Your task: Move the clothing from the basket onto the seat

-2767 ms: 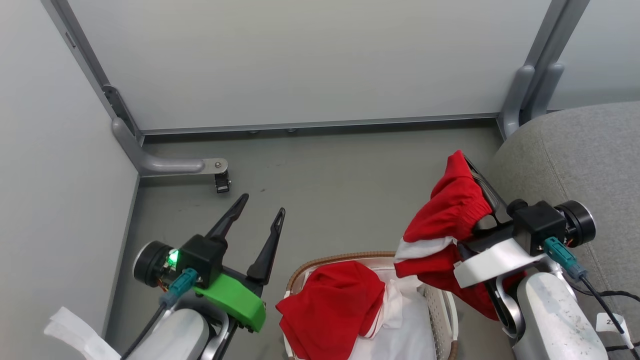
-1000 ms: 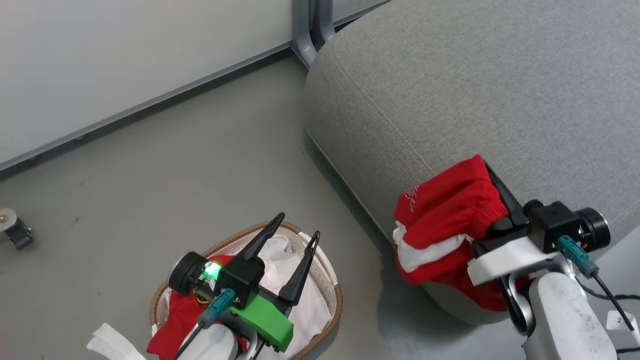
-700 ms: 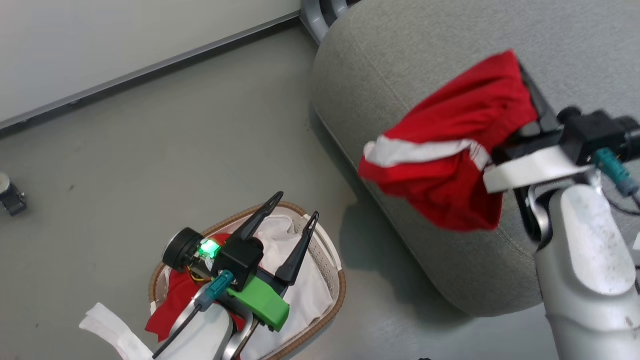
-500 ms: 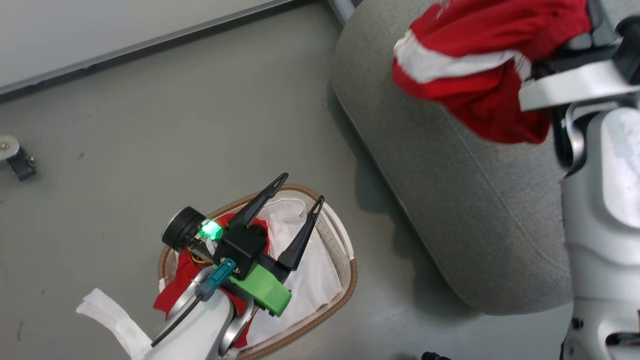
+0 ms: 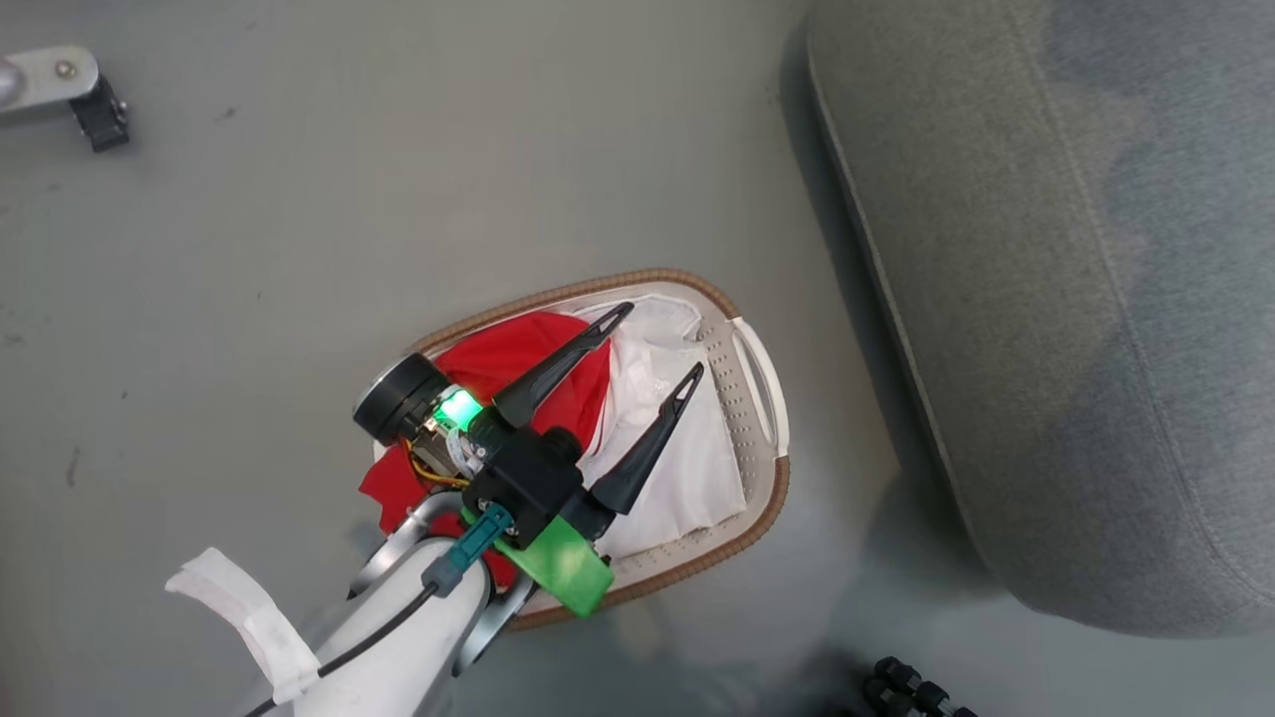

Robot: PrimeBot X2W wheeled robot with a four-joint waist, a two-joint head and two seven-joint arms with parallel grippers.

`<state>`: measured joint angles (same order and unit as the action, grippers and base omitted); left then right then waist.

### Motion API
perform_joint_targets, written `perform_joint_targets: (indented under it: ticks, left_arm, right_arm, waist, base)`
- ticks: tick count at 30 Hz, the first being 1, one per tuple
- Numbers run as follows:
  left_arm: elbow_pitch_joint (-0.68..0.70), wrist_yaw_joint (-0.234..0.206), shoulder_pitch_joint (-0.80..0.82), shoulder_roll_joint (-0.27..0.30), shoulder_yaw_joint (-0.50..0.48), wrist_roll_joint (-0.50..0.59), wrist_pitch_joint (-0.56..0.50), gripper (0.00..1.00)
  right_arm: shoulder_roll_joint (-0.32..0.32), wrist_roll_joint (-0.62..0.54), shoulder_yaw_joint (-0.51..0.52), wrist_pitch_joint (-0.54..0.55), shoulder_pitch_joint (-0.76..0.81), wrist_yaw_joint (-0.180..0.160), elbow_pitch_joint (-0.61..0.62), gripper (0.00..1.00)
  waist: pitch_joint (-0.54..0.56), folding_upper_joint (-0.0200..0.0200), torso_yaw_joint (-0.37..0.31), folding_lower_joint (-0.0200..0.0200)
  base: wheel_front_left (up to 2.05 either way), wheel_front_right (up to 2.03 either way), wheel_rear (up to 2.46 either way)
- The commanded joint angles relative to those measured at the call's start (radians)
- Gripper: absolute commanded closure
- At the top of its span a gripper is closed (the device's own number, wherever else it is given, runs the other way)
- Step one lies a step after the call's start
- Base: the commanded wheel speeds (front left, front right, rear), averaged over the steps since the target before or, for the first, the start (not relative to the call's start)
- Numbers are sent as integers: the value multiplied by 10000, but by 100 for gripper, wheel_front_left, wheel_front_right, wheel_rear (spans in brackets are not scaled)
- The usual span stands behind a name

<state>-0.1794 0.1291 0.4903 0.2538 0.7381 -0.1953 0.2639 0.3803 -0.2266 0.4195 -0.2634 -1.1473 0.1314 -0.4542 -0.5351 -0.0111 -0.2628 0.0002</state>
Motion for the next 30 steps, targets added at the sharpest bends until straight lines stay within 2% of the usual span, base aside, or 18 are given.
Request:
perform_joint_targets:
  ticks: [1,3,6,11,16,18,19,20,21,22,30]
  left_arm:
    - [99,24,288,99,-18,62,9,0]
    - [164,24,296,146,-1,130,9,0]
    - [230,17,356,248,7,191,7,0]
    - [140,-56,443,362,-12,223,-22,0]
    - [42,-136,452,364,-18,181,-13,0]
    - [-20,-140,452,359,-1,164,-9,0]
    - [-55,-136,448,361,1,151,-6,0]
    - [-105,-138,446,368,-4,130,-3,0]
    - [-129,-138,453,365,-8,120,-1,0]
    - [-162,-141,464,360,-23,84,2,0]
    - [-303,-243,323,254,-220,-121,13,0]
  right_arm:
    - [144,-29,238,-22,-45,-14,-129,100]
    - [286,-68,500,-22,181,-14,-228,100]
    - [172,-202,857,-22,714,-14,-444,100]
    - [-466,-480,1498,-22,1635,-14,-918,100]
    - [-1074,-854,1637,-22,2445,-14,-1219,100]
    - [-1228,-963,1676,-22,2697,-14,-1152,86]
    - [-1347,-999,1676,-22,2847,-14,-1127,82]
    - [-1454,-1020,1689,-22,2955,-14,-1070,58]
    - [-1486,-1004,1709,-22,3012,-14,-995,21]
    - [-1498,-988,1745,-22,3067,-14,-930,0]
    - [-1879,-600,1487,-22,4071,-14,-540,0]
  waist:
    - [-1091,111,747,-2]
    - [-1356,111,764,-2]
    - [-1694,111,742,-2]
    - [-2061,111,667,-2]
    - [-2148,111,606,-2]
    - [-2104,111,572,-2]
    - [-2064,111,557,-2]
    - [-2012,111,541,-2]
    - [-1974,111,534,-2]
    - [-1920,111,526,-2]
    - [-1298,111,411,-2]
  base:
    - [0,0,0]
    - [0,0,0]
    - [0,0,0]
    - [0,0,0]
    - [0,0,0]
    - [0,0,0]
    - [0,0,0]
    - [0,0,0]
    - [0,0,0]
    - [0,0,0]
    - [0,0,0]
